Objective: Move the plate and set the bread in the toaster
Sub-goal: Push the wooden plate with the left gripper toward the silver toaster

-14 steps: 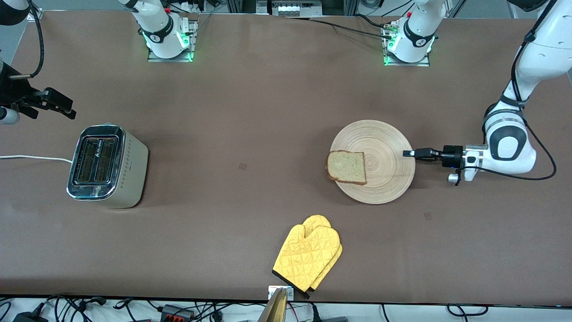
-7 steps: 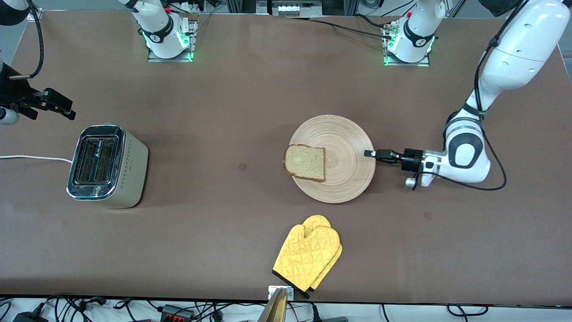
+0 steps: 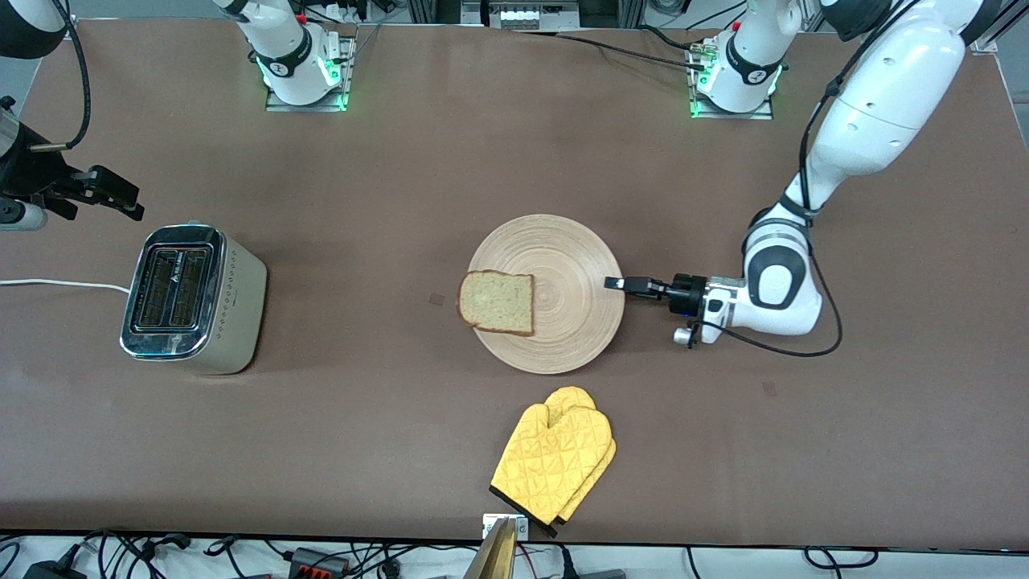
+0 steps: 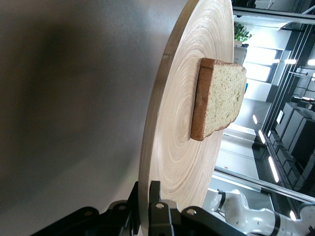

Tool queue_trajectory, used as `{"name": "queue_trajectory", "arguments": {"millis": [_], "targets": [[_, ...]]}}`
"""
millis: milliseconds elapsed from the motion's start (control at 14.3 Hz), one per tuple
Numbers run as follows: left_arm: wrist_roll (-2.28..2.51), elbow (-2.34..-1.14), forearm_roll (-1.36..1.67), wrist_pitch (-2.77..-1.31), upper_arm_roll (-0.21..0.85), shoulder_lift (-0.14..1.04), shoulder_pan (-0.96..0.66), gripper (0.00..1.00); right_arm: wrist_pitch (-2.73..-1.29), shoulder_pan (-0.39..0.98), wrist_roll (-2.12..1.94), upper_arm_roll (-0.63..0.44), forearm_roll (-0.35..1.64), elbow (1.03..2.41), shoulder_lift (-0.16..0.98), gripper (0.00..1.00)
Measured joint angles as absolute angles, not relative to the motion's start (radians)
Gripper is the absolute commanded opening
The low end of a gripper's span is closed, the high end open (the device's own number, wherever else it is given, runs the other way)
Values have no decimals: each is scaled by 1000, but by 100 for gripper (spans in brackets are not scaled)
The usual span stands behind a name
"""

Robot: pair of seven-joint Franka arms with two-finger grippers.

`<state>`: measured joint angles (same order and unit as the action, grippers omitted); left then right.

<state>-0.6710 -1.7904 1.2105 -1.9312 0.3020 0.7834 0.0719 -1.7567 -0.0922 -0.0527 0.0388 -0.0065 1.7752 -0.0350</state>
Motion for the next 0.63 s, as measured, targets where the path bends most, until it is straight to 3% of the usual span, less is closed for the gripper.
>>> {"name": "queue_trajectory", "arguments": {"millis": [628], "targets": [[-668, -1761, 1259, -2039, 302, 814, -55, 1, -1756, -87, -53, 48, -5, 1785, -6, 100]]}}
